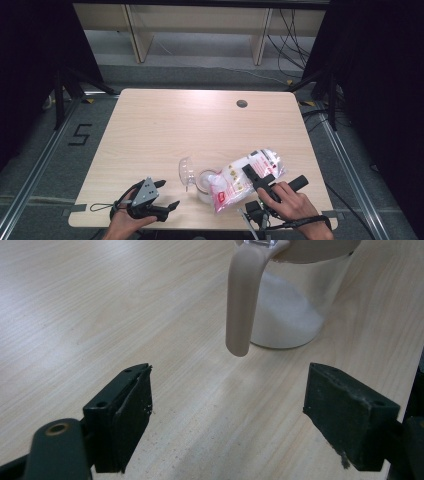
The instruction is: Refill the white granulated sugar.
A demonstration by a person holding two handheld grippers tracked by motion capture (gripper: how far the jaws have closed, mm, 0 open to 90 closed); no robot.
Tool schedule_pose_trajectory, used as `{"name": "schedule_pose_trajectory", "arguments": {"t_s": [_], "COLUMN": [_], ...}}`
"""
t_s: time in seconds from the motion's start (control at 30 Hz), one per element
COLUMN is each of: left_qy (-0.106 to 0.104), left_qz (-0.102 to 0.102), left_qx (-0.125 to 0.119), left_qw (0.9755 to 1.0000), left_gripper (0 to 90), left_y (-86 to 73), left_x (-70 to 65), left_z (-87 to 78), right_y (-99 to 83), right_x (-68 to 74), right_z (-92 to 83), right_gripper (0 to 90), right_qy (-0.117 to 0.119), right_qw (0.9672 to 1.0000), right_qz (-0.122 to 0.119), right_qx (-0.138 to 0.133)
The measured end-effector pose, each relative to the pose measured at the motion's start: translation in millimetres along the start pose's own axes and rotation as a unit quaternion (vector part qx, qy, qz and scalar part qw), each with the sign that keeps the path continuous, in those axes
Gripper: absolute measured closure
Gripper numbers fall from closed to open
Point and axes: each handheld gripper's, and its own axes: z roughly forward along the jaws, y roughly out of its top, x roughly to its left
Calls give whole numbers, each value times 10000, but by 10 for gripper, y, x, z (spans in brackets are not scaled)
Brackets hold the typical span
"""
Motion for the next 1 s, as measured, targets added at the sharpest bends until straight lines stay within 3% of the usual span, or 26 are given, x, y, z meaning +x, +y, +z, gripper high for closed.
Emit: {"name": "schedule_pose_trajectory", "arguments": {"t_s": [0.17,1.0], "left_qy": [-2,-1], "left_qz": [0,26], "left_qx": [0,2], "left_qw": [10000,10000], "left_gripper": [190,190], "left_y": [-2,1], "left_x": [1,5], "left_z": [-1,-3], "right_y": [4,-19], "right_x": [16,5], "right_z": [-11,-25], "right_gripper": [642,647], "right_qy": [39,58], "right_qw": [9999,9999], "right_qz": [135,76], "right_qx": [63,103]}}
